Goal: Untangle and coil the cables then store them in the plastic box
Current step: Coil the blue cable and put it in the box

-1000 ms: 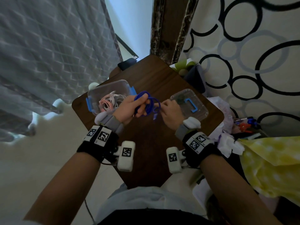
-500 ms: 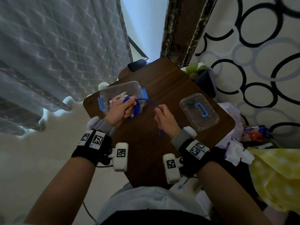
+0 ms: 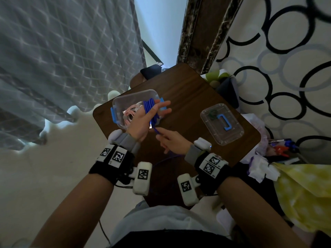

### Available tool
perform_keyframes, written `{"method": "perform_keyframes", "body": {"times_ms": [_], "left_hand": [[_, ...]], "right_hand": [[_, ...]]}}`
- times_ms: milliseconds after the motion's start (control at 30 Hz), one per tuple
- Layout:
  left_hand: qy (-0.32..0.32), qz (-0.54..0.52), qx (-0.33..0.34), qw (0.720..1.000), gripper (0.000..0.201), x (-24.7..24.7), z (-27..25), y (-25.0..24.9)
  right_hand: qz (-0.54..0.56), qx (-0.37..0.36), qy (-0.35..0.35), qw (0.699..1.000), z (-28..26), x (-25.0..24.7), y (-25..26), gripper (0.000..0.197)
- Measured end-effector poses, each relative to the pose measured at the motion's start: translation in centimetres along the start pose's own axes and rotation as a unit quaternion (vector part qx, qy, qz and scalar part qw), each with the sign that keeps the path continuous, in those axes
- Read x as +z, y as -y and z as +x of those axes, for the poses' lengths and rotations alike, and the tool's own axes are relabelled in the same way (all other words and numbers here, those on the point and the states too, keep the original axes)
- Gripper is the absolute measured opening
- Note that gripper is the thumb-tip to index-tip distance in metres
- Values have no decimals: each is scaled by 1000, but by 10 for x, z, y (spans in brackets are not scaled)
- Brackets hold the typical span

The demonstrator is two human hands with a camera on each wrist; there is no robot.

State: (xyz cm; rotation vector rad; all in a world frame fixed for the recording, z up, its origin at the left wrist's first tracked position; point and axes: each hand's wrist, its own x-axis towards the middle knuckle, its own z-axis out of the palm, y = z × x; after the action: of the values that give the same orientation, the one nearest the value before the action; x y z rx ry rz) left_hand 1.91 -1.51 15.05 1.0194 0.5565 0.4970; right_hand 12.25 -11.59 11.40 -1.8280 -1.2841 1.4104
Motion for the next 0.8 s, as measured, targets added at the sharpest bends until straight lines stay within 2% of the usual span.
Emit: {"method": "perform_keyframes", "body": {"times_ms": [100, 200, 267, 333, 367, 400, 500, 567, 667, 800], "left_hand": [[38, 216, 38, 975, 23, -4, 3, 11], [44, 323, 47, 944, 25, -10, 6, 20], [34, 437, 48, 897, 26, -13, 7, 22], [31, 559, 24, 828, 28, -18, 8, 24], [42, 595, 3, 802, 28, -19, 7, 23], [61, 606, -21, 793, 26, -20, 6, 21], [126, 572, -72, 807, 24, -17, 1, 15], [152, 506, -97, 844, 25, -13, -3, 9], [182, 325, -132, 919, 22, -7, -7, 3], [163, 129, -125, 970, 20, -1, -13, -4]], "right_hand": [[-52, -23, -11, 998, -4, -3, 2, 24], [-135, -45, -44, 989, -2, -9, 2, 17], [-169, -45, -52, 983, -2, -13, 0, 15], [-182, -47, -73, 980, -3, -20, -4, 14], [-189, -48, -90, 977, -4, -25, -6, 15], [-207, -51, -107, 971, -5, -29, -7, 15], [-317, -89, -157, 931, -5, -40, -8, 18], [-350, -125, -205, 905, -5, -45, -7, 21], [-273, -178, -258, 910, -6, -50, -6, 29], [-136, -205, -266, 932, -4, -45, -4, 17]]}}
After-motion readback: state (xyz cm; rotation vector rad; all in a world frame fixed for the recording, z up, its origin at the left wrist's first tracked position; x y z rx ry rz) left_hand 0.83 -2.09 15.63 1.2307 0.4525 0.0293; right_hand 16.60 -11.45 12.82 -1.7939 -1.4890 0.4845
